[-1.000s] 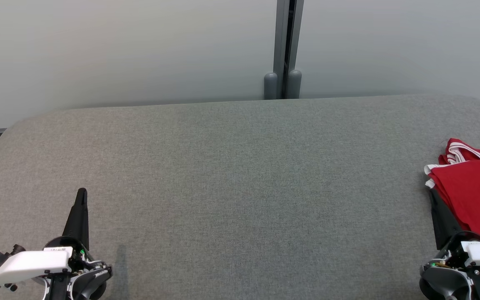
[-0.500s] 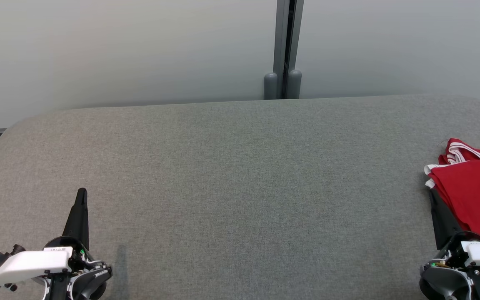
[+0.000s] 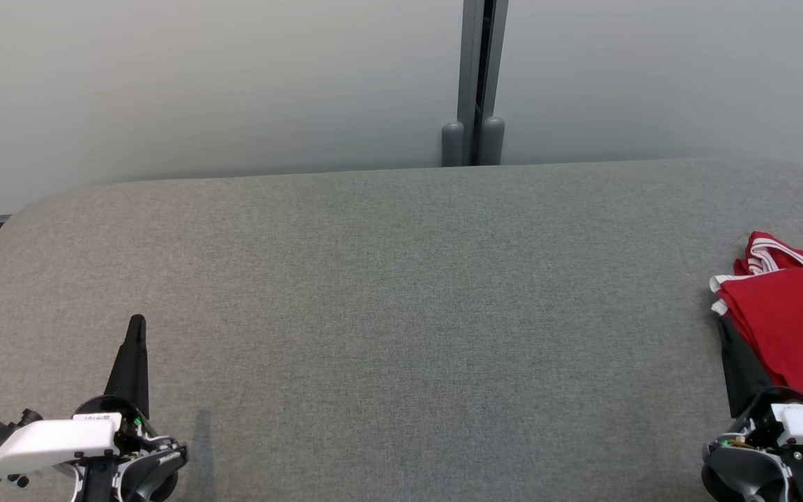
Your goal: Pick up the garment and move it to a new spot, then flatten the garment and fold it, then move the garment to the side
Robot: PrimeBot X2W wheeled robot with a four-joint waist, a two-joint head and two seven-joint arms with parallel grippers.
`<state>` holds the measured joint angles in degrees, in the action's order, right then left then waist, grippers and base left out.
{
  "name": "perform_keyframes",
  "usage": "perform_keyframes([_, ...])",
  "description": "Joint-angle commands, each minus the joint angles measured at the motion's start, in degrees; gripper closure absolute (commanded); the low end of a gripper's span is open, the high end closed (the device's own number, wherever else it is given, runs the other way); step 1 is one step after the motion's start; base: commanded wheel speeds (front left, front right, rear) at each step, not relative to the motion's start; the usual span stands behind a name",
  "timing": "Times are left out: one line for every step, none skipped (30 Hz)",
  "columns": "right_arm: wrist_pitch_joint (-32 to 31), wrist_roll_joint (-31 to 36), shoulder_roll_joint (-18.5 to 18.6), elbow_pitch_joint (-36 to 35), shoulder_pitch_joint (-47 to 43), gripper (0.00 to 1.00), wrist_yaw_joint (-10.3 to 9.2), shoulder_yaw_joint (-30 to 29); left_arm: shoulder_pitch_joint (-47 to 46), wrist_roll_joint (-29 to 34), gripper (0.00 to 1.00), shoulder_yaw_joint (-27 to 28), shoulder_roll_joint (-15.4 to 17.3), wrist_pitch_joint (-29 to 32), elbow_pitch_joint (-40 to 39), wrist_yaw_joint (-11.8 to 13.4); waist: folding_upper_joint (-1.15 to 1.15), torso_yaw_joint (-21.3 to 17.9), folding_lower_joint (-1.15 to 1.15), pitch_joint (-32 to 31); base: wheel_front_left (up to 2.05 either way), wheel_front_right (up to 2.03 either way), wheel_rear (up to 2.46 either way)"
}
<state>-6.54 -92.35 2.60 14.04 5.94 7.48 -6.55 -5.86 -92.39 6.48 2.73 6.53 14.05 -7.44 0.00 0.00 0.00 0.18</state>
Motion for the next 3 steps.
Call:
perform_keyframes([-0.2,-0.2,0.5,-0.2,0.5,1.0,0.02,0.0,-0.7,-0.1,1.0,0.2,0.3,0.2,-0.2,-0.2,0.0,0.0,0.0,0.0,0.0,0.0,0.0])
perform_keyframes([-0.2,-0.2,0.5,-0.2,0.5,1.0,0.02,0.0,-0.7,-0.1,1.0,0.2,0.3,0.2,-0.2,-0.2,0.0,0.0,0.0,0.0,0.0,0.0,0.0])
perform_keyframes([-0.2,-0.2,0.5,-0.2,0.5,1.0,0.01,0.0,-0.7,-0.1,1.0,0.2,0.3,0.2,-0.2,-0.2,0.0,0.0,0.0,0.0,0.0,0.0,0.0])
